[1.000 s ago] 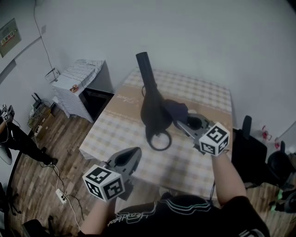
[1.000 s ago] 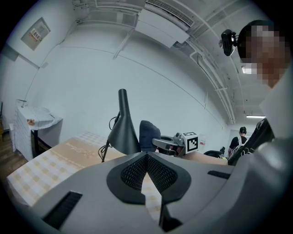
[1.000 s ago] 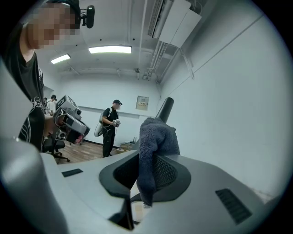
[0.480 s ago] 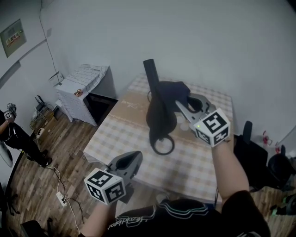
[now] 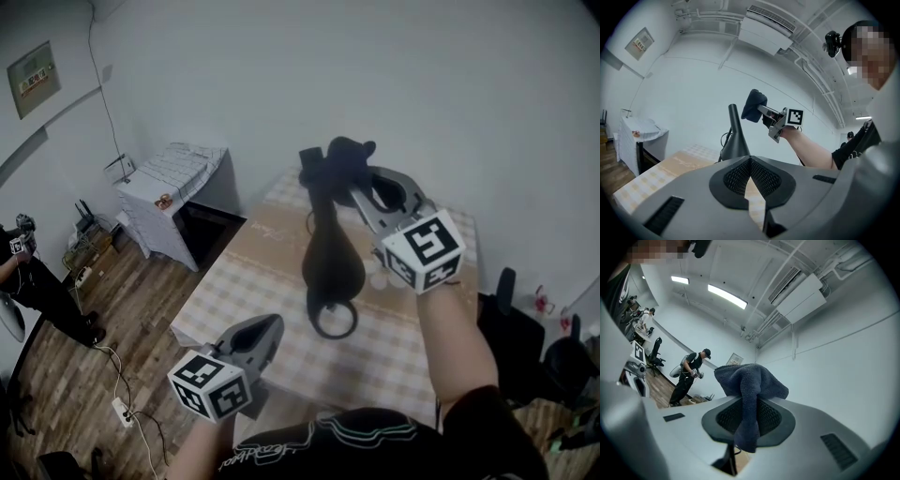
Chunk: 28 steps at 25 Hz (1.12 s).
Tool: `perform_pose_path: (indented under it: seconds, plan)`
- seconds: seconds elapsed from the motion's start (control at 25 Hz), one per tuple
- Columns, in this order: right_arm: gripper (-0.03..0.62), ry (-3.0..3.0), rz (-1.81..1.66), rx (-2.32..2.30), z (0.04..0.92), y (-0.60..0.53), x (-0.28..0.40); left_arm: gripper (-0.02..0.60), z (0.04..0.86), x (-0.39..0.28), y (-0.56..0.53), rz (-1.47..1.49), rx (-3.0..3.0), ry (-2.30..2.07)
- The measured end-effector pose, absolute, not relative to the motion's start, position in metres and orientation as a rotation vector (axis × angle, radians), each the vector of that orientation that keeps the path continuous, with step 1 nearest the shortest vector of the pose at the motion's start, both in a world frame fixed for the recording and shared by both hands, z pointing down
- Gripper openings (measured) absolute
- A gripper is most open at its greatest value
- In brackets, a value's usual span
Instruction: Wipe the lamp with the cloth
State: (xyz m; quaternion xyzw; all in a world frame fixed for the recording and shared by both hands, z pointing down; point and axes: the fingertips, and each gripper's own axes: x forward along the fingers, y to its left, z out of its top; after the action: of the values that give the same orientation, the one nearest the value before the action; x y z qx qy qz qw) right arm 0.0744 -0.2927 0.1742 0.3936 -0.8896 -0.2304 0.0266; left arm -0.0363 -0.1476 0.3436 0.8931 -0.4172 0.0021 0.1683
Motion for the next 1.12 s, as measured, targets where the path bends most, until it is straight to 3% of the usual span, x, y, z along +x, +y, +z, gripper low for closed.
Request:
perform_pose_path:
  seconds: [0.44, 1.12]
  plan:
    - [0.061, -2.777, -0.749, 1.342, 0.138, -0.335, 0.064, 0.000, 0.344, -0.056, -0.172, -0.004, 2.494, -1.240]
    - [0.061, -2.745, -0.693, 1.214, 0.187, -0.352, 0.029, 0.000, 0.357, -0.073, -0.180, 0.009, 2.435, -1.253]
